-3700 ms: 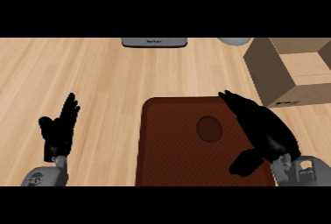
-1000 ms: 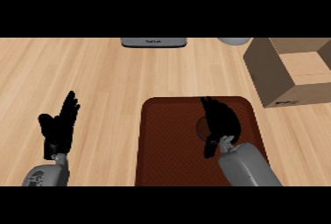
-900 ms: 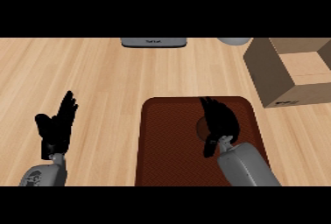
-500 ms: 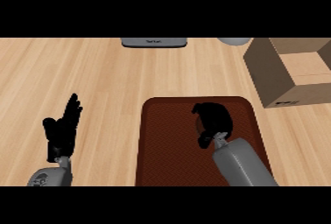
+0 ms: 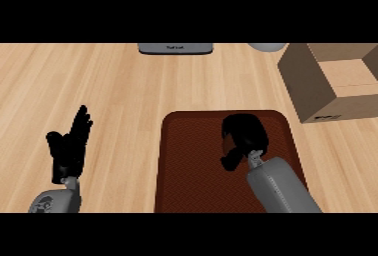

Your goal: Pick the cupcake from the tray and place it in the cardboard box

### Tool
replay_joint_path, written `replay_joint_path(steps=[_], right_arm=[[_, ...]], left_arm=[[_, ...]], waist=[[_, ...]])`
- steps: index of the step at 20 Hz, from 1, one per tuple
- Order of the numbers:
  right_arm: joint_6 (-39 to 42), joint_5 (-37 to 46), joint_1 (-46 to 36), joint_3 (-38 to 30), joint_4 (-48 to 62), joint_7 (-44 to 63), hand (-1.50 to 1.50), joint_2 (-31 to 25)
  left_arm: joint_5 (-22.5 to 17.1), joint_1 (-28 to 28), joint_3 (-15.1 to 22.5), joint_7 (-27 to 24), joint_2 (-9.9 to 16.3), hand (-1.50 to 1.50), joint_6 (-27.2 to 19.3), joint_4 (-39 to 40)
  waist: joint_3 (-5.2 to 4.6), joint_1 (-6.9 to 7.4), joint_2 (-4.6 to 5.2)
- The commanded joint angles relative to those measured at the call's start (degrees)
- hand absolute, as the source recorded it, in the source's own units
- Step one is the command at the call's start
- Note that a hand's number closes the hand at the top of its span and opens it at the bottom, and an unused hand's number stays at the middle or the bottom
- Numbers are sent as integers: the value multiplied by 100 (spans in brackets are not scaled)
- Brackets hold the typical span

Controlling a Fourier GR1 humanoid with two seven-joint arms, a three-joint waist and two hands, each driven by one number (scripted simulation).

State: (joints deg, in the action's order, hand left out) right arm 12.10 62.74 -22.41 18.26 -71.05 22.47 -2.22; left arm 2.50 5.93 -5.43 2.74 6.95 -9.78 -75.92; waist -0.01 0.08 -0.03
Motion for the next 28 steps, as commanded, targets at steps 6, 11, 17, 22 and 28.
replay_joint_path(steps=[6, 11, 17, 22, 28], right_arm=[[85, -621, 1955, 444, -1534, -3653, 150, -2779], [-501, -1493, 2707, -772, -2082, -5508, 150, -4315], [-264, -3184, 3565, -2483, -2961, -6644, 150, -5060], [556, -4644, 3895, -4000, -3053, -6841, 150, -5267], [1282, -5195, 3377, -5090, -2226, -6611, 150, -5621]], left_arm=[[-70, -273, -157, -7, 39, 0, -60, -60], [-96, -330, -178, -252, 6, 0, -39, -41], [-123, -249, -232, -39, 71, 0, -46, -94], [-36, -267, -147, -110, 35, 0, -54, -62], [76, -391, 138, 142, -90, 0, -34, -490]], waist=[[9, -428, -96], [5, -368, -58], [-7, -370, -69], [-10, -301, -51], [0, -33, -9]])
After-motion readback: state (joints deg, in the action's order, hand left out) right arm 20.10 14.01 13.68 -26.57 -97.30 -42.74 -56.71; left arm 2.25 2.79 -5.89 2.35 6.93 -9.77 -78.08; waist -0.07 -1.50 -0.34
